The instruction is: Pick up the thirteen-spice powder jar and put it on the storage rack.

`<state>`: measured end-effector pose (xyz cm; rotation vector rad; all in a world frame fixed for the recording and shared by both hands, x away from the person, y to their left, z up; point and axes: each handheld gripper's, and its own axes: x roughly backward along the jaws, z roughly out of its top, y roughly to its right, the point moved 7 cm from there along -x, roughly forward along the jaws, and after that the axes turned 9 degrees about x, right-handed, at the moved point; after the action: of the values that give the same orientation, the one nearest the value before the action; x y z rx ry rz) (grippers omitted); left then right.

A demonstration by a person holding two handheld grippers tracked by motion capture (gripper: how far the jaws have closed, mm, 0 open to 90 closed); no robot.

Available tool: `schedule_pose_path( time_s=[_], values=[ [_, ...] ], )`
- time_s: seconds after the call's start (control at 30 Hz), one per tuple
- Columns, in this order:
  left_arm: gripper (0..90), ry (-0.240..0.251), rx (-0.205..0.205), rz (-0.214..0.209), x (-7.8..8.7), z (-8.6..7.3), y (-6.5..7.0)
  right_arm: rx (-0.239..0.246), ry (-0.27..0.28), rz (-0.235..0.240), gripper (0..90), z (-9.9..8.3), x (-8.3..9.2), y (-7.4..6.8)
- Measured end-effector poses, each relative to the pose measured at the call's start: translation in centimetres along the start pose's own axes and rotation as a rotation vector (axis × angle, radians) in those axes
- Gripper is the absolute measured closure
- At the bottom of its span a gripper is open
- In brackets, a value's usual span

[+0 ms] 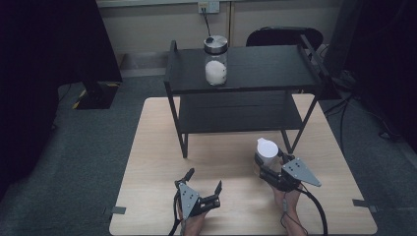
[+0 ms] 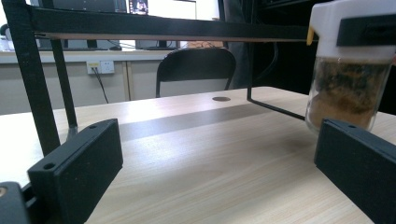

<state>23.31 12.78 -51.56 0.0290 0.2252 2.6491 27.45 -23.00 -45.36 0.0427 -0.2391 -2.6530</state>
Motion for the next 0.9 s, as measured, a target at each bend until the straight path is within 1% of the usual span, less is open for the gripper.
schedule_pose_path(
  time_s=[0.47,0.7,0.9],
  values=[
    [0.6,0.000,0.000,0.000,0.0,0.0,0.0,0.023,0.009,0.025,30.4,2.7,0.7,0.5],
    [0.6,0.000,0.000,0.000,0.0,0.0,0.0,0.021,0.023,0.036,30.4,4.1,0.9,0.7],
    [0.6,0.000,0.000,0.000,0.0,0.0,0.0,0.030,0.042,0.045,30.4,5.4,1.2,1.0]
  ],
)
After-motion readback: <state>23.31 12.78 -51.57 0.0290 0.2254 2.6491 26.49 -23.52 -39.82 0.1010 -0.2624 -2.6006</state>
